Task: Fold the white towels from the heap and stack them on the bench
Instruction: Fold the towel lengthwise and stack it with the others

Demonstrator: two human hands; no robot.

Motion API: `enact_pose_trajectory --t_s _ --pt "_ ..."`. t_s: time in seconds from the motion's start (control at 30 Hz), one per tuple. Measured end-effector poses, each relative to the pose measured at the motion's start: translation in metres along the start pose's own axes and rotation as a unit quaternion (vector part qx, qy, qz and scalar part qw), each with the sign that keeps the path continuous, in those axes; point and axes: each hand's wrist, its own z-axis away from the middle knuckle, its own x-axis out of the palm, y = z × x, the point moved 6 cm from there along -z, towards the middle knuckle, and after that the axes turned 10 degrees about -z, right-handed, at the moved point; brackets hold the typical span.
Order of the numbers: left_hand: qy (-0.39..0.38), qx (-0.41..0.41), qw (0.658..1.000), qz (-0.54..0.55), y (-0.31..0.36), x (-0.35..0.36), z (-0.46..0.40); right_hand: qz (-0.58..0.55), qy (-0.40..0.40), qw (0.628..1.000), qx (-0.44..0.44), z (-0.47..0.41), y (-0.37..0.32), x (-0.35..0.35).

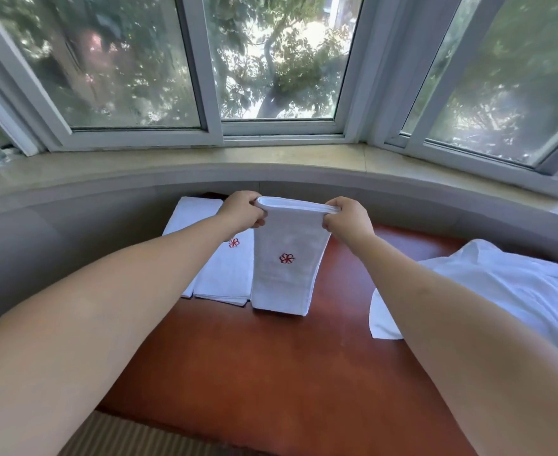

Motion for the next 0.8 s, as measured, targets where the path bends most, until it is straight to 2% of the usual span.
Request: enact_pose_trajectory --t_s 0.17,0.57,0.8 --pt "0.008 -0.023 1.000 -0.010 -0.015 0.011 -0.042 -0.012 -0.019 1.000 0.018 -0.041 0.017 0.014" --pt "-0.068 -0.044 0.997 -0.017 -0.061 0.054 -0.173 0.005 -0.032 0.996 0.080 -0.149 0.074 0.061" --pt "-0.102 -0.068 0.991 -0.054 -0.109 0.090 -0.263 0.061 -0.040 0.991 0.110 -0.230 0.131 0.107"
